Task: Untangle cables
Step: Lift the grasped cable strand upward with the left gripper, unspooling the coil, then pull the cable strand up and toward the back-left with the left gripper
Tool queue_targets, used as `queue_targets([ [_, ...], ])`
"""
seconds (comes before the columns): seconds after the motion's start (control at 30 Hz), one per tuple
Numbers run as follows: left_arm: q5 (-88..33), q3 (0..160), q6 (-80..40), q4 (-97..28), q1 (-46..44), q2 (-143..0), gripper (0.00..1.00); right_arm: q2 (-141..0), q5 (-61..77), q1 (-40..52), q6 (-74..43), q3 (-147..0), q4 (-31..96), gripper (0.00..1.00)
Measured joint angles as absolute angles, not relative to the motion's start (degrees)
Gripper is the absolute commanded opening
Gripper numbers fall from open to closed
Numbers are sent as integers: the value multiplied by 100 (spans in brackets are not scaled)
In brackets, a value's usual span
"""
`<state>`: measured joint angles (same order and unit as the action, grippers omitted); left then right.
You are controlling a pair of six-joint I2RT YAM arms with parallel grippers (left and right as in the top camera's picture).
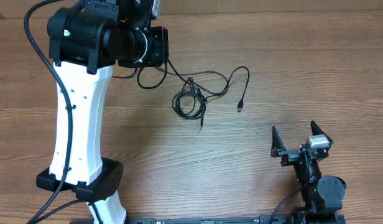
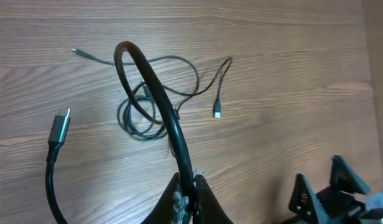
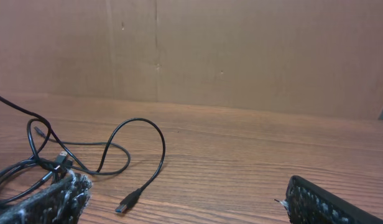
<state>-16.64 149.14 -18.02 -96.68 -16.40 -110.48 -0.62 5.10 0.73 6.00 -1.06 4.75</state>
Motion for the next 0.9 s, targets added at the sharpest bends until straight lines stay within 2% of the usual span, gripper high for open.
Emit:
queue_targets([
  [0.4, -1610, 14914, -1802, -9668, -1782, -11216, 4, -62, 510, 73, 602, -106, 475, 100],
  [0.53, -2536, 14914, -1804, -9655, -1723, -11216, 4, -62, 513, 73, 607, -106, 478, 100],
  [0.7, -4550, 14914, -1804, -9430, -1326, -11216, 4, -62, 508, 73, 602, -106, 473, 100],
  [0.9, -5030, 14914, -2154, -9321, -775, -11216, 4, -62, 510, 73, 602, -106, 475, 100],
])
